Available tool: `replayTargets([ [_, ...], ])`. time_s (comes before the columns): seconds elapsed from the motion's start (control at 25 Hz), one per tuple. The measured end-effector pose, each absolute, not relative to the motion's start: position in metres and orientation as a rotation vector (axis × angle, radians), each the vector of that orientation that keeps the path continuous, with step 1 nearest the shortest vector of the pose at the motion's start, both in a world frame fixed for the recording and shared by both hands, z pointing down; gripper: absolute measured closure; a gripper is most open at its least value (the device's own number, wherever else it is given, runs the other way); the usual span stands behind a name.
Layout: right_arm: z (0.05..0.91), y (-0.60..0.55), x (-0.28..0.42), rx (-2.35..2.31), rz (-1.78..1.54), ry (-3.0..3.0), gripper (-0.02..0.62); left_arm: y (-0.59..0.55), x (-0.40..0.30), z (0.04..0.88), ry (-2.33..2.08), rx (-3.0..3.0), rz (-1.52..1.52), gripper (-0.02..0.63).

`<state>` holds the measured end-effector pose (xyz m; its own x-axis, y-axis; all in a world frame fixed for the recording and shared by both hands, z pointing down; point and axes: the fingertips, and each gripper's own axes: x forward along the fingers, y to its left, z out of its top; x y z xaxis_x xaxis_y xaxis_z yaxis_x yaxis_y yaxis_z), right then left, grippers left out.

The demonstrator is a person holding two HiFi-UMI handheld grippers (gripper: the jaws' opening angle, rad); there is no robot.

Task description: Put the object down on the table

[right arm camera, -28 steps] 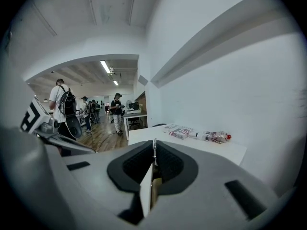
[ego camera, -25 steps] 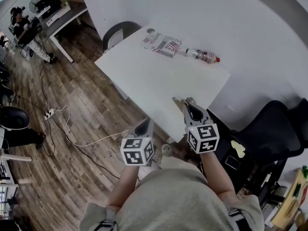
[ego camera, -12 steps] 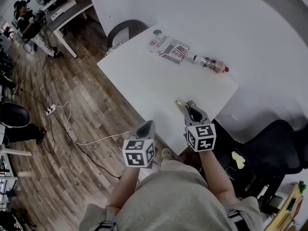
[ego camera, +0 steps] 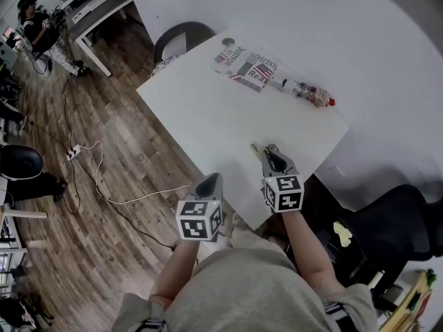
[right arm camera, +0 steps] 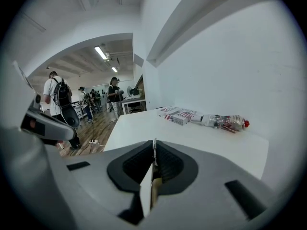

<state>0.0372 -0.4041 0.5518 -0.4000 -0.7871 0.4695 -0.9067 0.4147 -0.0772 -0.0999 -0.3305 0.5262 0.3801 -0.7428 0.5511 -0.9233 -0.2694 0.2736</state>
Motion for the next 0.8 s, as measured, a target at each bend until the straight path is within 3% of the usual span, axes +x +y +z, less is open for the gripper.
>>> replayTargets([
  [0.8, 0.607, -0.427, 0.049, 1.413, 0.546, -2.237, 0.571, -0.346, -0.087, 0.545, -1.4, 2.067, 0.5, 0.595],
])
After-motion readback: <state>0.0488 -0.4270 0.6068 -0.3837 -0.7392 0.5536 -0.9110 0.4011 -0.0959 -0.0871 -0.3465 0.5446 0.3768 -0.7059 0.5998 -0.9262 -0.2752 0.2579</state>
